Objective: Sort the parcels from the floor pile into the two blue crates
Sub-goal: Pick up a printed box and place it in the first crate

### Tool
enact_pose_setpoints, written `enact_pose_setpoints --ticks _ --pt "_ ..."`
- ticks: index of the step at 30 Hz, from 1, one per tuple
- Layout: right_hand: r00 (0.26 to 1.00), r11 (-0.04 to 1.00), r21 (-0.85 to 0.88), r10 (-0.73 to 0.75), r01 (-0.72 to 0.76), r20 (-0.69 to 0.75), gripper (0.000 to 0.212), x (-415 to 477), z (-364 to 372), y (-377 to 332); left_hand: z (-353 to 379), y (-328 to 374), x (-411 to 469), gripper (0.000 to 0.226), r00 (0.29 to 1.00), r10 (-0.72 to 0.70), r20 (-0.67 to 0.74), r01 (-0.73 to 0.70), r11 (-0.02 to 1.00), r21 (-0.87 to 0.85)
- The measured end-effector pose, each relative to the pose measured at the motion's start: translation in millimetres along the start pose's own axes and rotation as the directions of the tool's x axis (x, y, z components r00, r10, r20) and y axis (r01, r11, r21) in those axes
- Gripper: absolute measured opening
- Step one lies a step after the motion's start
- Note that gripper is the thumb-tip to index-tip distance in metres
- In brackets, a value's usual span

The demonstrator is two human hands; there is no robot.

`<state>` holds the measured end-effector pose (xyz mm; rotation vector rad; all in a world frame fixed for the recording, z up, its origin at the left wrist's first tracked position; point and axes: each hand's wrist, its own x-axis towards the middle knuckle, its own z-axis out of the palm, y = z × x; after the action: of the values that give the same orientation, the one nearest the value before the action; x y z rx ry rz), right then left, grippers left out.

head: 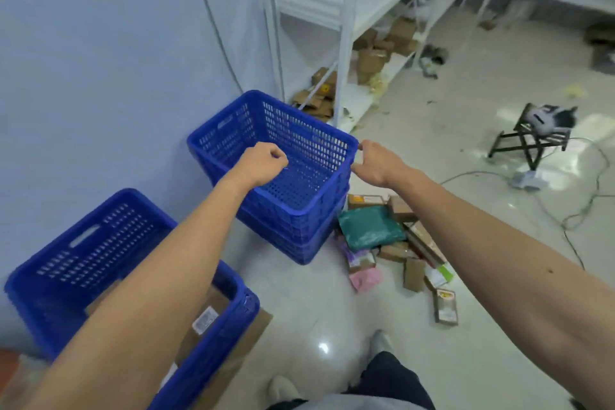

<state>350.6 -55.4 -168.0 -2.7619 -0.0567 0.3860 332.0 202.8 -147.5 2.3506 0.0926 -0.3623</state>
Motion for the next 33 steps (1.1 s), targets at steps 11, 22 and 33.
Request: enact_pose_setpoints --ticks 11,22,33 --pt "0.956 0.954 0.079 0.286 -0.29 0.058 0.058 -37 -28 282 228 169 63 0.018 0.972 0.062 0.227 -0.088 0.991 0.104" --pt "0.913 0.924 0.054 0.364 -0.379 0.182 0.055 -3 -25 450 376 245 133 0.018 0.938 0.009 0.347 -0.075 0.981 0.178" --pt "0.79 0.814 0.085 0.524 -0.574 0.317 0.053 78 55 539 480 224 269 0.018 0.854 -0.061 0.517 -0.091 0.96 0.264"
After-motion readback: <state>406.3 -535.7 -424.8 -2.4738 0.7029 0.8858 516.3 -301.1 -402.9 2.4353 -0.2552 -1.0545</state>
